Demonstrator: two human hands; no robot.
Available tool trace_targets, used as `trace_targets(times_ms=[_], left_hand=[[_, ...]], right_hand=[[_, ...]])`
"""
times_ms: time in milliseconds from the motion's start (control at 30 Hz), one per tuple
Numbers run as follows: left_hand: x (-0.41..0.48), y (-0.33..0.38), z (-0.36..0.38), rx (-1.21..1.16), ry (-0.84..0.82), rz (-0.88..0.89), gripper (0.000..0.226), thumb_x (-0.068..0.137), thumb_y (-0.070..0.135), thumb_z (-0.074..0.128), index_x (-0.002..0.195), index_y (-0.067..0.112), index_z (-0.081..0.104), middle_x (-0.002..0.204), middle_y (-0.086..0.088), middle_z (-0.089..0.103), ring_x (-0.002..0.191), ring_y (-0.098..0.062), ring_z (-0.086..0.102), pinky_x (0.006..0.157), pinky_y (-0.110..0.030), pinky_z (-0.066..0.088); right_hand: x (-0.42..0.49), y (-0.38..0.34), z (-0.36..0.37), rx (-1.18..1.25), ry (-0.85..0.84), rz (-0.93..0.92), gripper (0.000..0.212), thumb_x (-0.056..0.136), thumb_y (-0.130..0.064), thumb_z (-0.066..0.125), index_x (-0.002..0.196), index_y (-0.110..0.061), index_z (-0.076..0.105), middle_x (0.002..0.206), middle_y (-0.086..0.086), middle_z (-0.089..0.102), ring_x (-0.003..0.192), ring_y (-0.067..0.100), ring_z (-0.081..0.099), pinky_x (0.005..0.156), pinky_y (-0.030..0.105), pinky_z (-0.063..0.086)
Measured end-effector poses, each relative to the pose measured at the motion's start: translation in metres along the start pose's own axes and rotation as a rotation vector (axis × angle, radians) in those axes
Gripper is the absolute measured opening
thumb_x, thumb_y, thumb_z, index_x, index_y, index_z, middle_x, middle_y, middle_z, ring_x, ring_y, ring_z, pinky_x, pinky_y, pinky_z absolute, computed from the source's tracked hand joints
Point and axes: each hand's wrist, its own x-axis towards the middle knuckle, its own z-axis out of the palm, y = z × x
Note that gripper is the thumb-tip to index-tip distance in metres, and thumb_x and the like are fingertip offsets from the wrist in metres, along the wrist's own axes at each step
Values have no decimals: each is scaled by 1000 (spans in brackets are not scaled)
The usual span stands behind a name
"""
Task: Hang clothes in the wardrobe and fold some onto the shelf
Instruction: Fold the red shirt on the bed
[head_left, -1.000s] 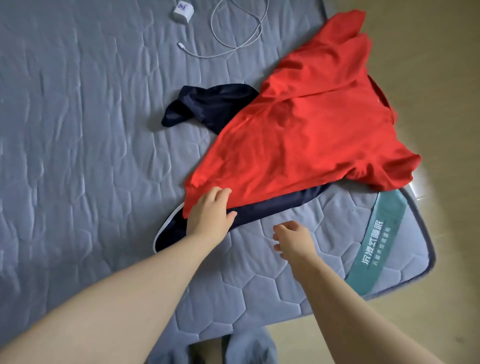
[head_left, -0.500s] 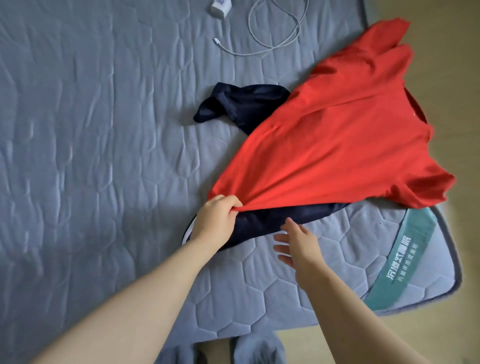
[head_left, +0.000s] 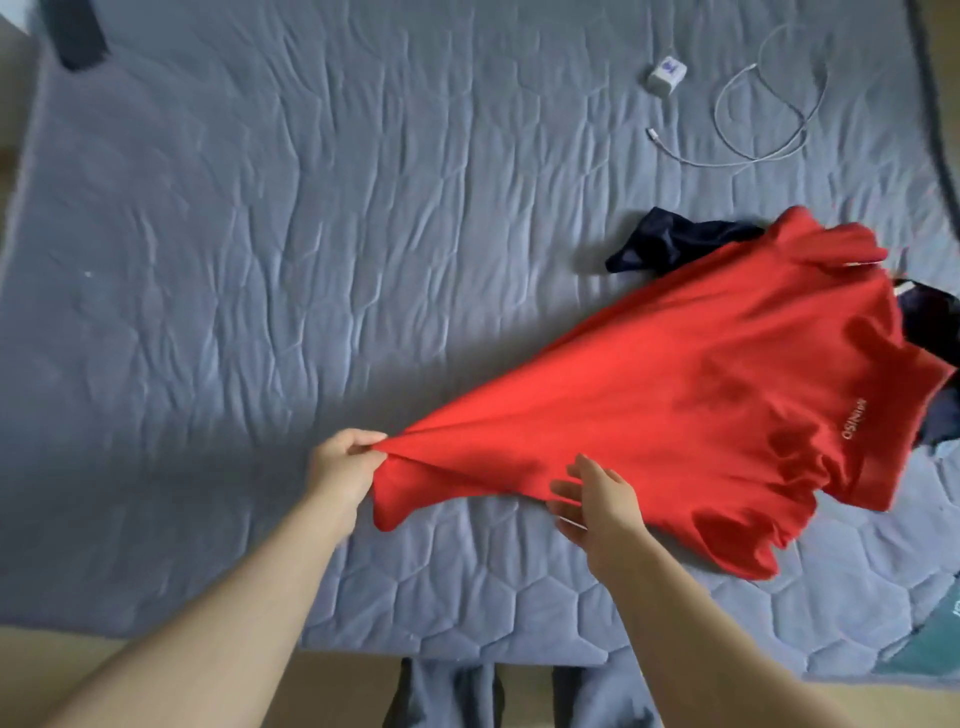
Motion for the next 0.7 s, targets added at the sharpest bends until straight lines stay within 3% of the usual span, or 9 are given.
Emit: trace_targets(times_ms=[167,267,367,467,567,700], left_hand=[[27,-10,-78,-163,163,-116,34,82,-16,50,110,-1,62,93,-15,59,64,-19,51,60,-30,42],[30,-20,-94,-189,207,-155,34,80,-16,52,110,-3,63,103,-22,62,77,-25,55,71,-32,44],[22,-24,-88,-81,143,-111,25,80,-9,59,100,4,66,105,-21,66,81,-21,54,72,-30,42],[12,-18,-67,-132,33,-106,19,82,-3,61,98,5,66,102,-21,65,80,-21,54,72,-31,41],[-2,-9,-37,-175,-87,-179,14,87,8,60,80,21,59,83,-5,61,69,-11,54,62,-25,43],[-21,2,6,-131,-195,-144,19,89,8,56,76,22,56,74,3,58,65,-8,54,59,-22,42]], right_hand=[[-23,34,71,-105,-62,37,16,95,-23,45,99,-10,54,76,7,56,55,16,49,52,24,38],[-33,48,93,-150,-92,54,16,95,-24,47,97,-11,55,79,7,58,58,17,52,52,25,40],[-38,52,97,-166,-94,63,13,94,-24,47,90,-14,55,78,7,58,58,16,53,52,26,42],[-37,50,86,-170,-41,58,14,94,-22,48,84,-15,54,75,6,58,55,16,52,51,24,42],[-33,49,65,-151,9,71,13,93,-20,48,83,-13,52,72,6,56,53,17,49,49,22,39],[-24,47,33,-114,63,93,13,93,-18,47,81,-13,51,71,7,56,53,17,50,51,22,38]])
